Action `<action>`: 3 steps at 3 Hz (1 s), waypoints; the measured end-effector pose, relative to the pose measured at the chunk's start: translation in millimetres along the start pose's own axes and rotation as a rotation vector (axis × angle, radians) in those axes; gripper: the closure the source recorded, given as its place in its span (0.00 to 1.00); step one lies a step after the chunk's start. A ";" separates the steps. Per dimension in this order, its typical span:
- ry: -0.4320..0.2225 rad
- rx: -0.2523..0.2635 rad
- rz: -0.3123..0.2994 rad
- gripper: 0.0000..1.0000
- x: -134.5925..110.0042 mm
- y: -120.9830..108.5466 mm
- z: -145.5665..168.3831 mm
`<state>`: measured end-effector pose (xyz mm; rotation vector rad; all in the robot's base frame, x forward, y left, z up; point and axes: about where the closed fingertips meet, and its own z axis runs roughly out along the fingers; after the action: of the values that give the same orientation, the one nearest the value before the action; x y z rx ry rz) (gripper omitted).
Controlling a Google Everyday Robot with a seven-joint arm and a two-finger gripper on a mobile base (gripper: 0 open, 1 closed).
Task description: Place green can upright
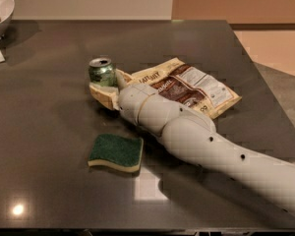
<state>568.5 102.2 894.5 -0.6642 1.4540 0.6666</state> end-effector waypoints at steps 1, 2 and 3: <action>-0.009 -0.002 0.014 0.61 5.5 -0.9 -0.9; -0.025 -0.017 0.016 0.38 9.1 0.3 -0.6; -0.038 -0.035 0.011 0.13 11.2 1.7 -0.9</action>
Offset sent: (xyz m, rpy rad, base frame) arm -0.0009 -0.0034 -0.0155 0.0492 -0.0166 0.0352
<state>566.7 102.8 883.2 -0.6679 1.4144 0.7108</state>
